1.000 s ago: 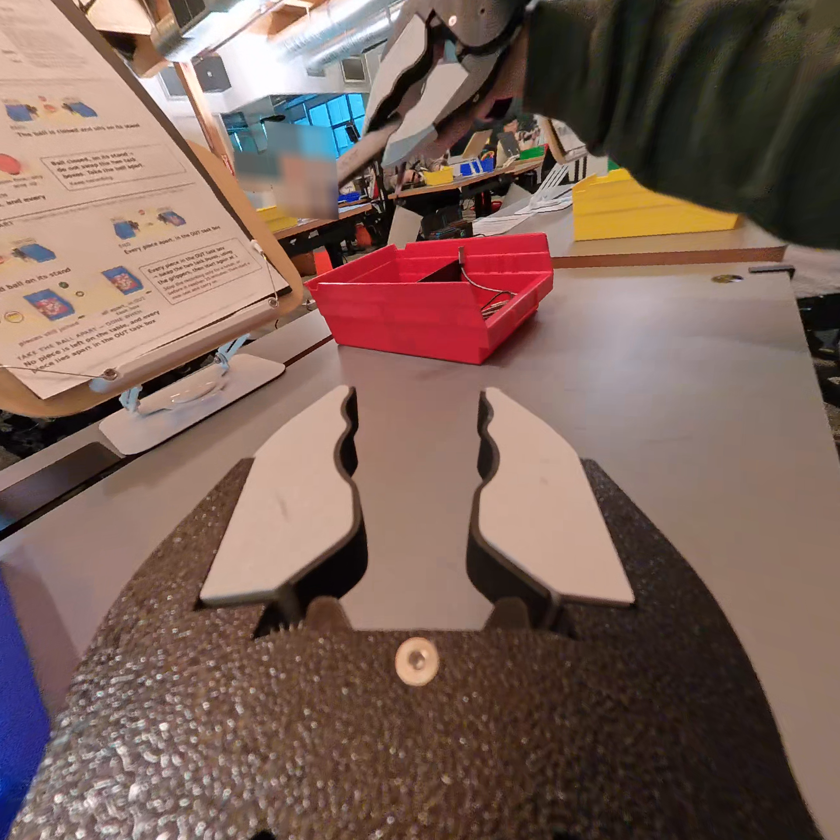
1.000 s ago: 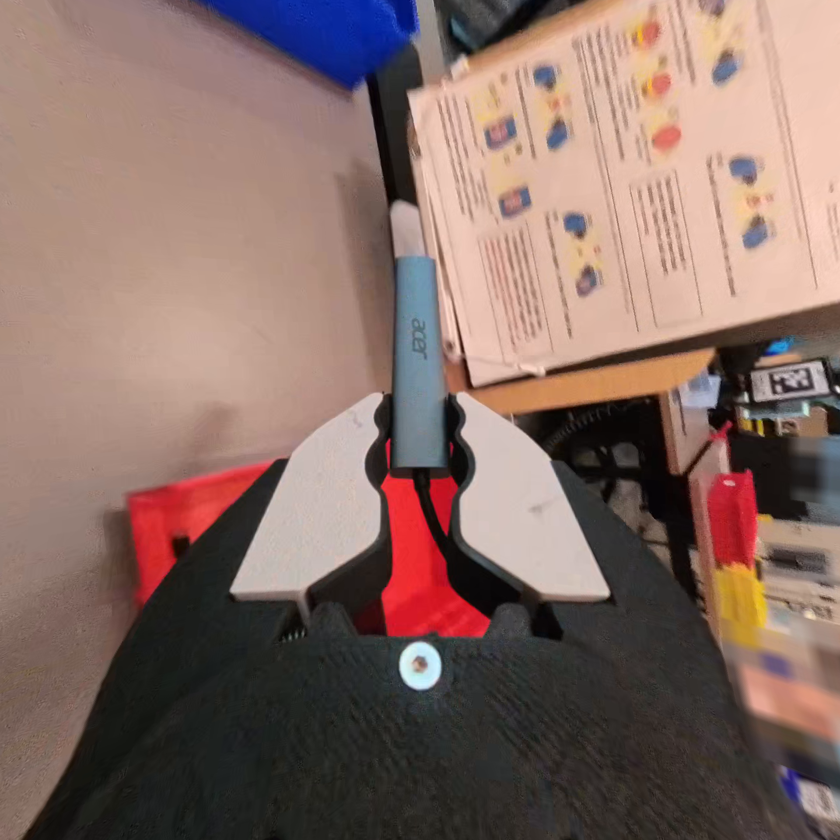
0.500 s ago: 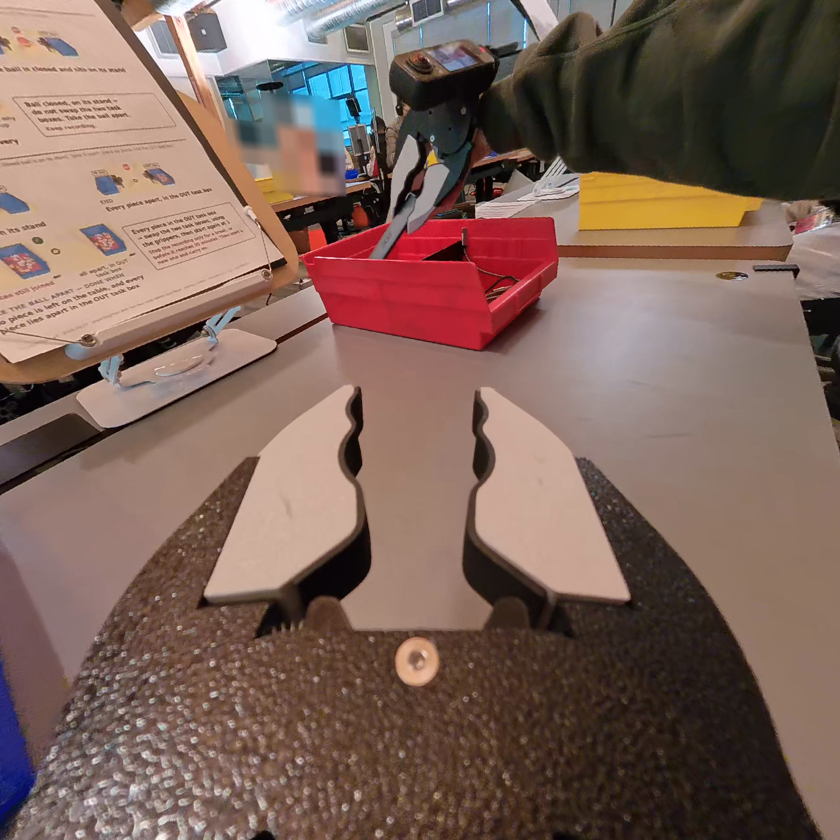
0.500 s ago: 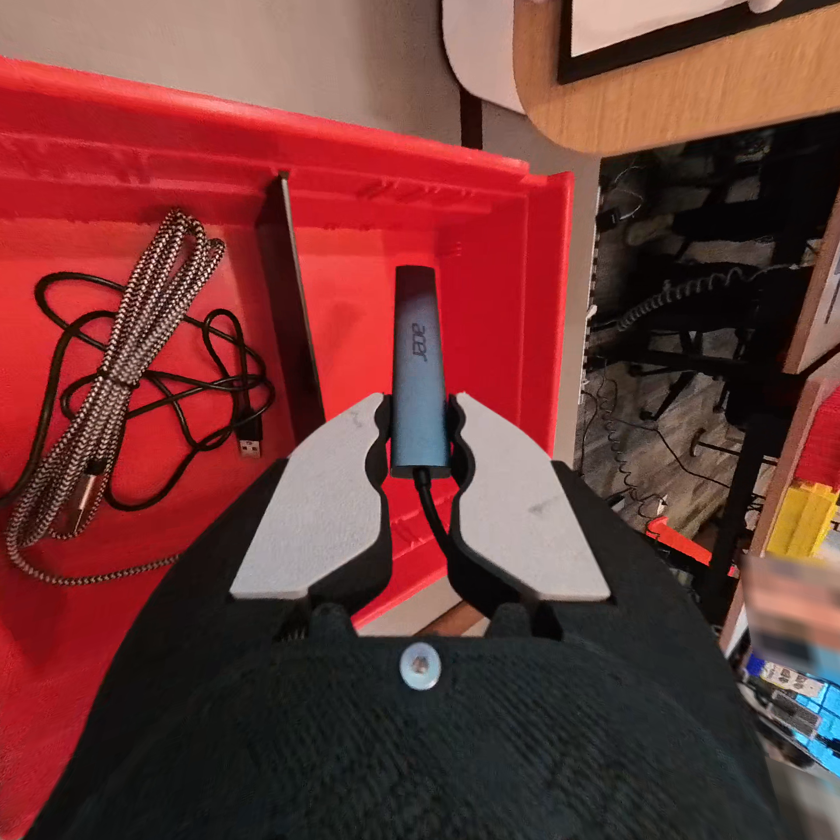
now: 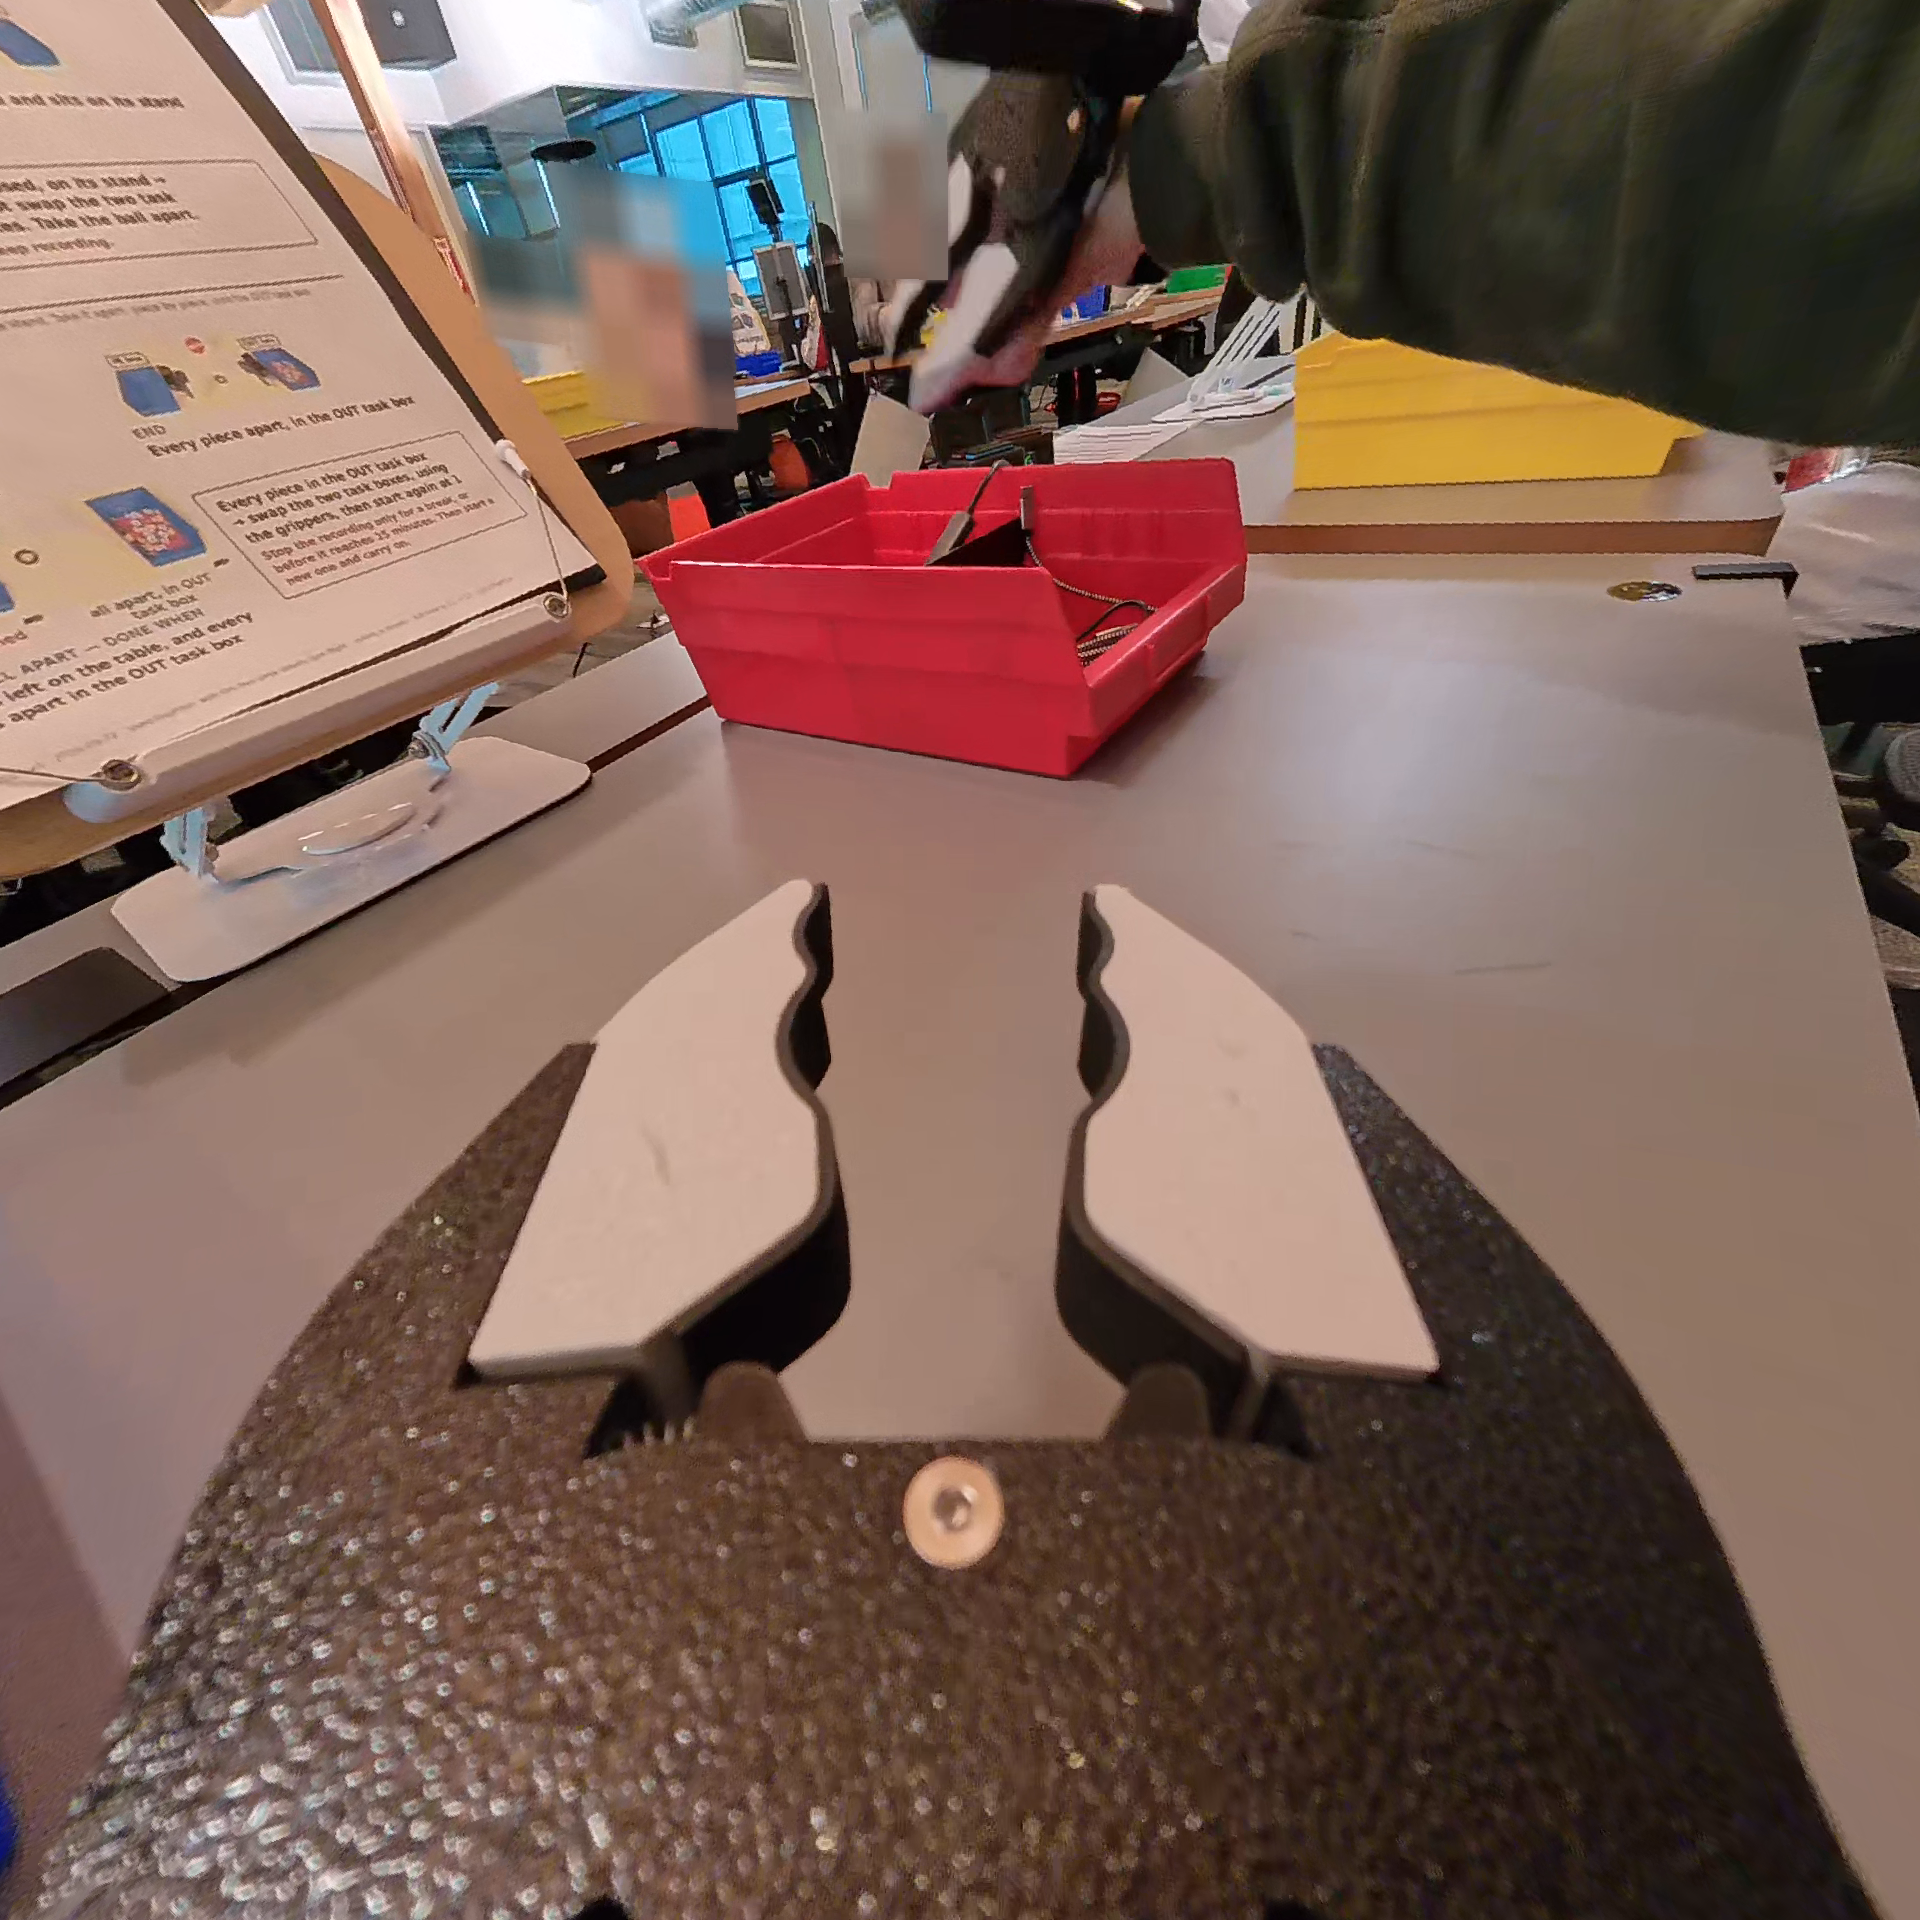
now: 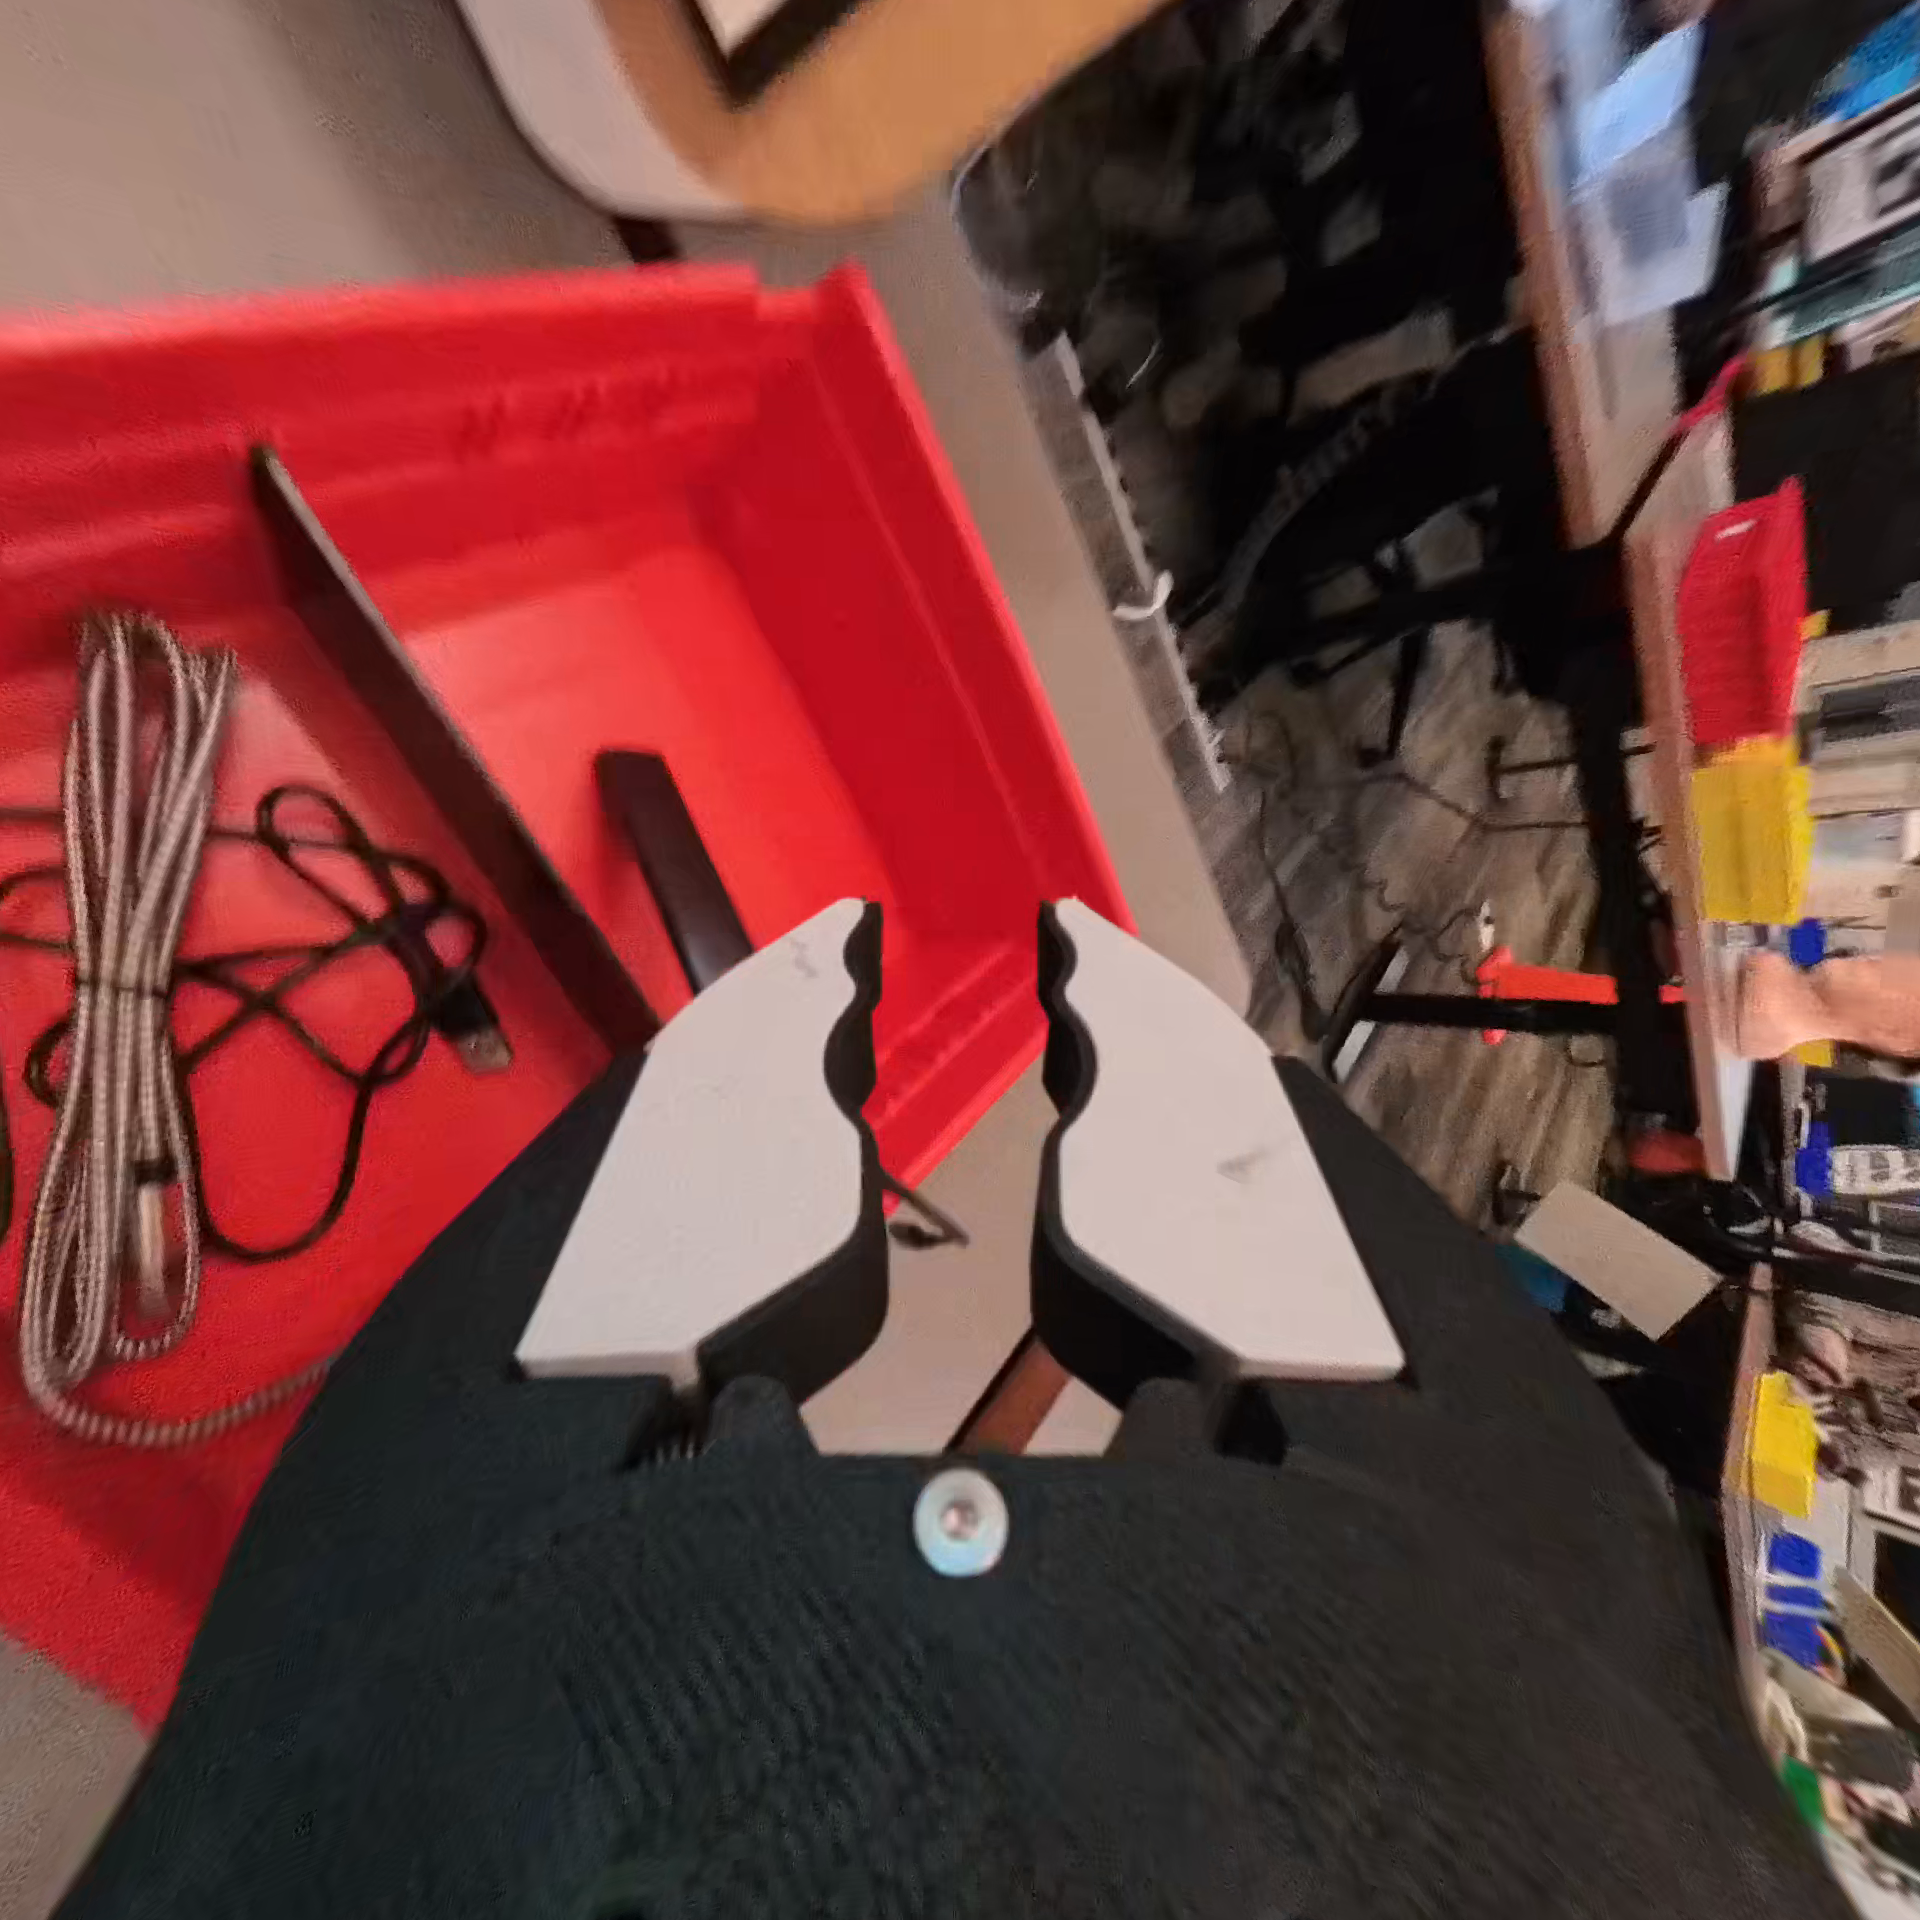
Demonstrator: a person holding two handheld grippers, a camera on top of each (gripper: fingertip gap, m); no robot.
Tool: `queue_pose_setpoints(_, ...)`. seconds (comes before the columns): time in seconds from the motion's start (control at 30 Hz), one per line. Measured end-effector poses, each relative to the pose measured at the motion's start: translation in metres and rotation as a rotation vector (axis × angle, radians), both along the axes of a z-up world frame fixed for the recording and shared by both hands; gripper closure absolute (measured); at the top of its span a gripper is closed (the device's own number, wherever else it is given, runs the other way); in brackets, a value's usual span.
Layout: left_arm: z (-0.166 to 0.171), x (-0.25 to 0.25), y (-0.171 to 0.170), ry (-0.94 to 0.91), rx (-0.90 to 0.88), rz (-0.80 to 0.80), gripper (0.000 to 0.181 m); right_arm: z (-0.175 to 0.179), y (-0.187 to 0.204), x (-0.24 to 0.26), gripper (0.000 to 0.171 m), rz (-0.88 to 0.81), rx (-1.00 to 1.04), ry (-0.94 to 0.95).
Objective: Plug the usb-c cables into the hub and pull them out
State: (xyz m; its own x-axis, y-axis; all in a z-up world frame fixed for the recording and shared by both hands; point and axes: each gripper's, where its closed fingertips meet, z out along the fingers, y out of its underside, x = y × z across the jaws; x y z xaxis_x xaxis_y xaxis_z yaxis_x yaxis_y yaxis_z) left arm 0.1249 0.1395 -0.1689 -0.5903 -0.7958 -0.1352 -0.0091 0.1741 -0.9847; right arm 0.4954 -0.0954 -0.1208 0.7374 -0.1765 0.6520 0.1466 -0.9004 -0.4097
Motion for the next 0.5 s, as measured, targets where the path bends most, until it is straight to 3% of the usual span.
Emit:
queue_pose_setpoints(0.07,-0.001,0.000,0.000,0.004,0.001,0.001,0.137,-0.035,-0.029,-0.007,0.142,-0.008,-0.160,0.138)
queue_pose_setpoints(0.17,-0.001,0.000,0.000,0.006,0.008,0.004,0.137,-0.053,-0.060,0.003,0.141,-0.053,-0.297,0.114)
queue_pose_setpoints(0.3,-0.007,0.002,-0.003,0.024,0.013,0.001,0.138,-0.064,-0.052,0.005,0.144,-0.046,-0.258,0.140)
queue_pose_setpoints(0.4,-0.013,0.003,-0.006,0.040,0.032,-0.006,0.138,-0.070,-0.059,0.017,0.159,-0.074,-0.385,0.082)
queue_pose_setpoints(0.5,-0.014,0.003,-0.008,0.045,0.046,-0.010,0.138,-0.069,-0.060,0.020,0.163,-0.050,-0.484,0.055)
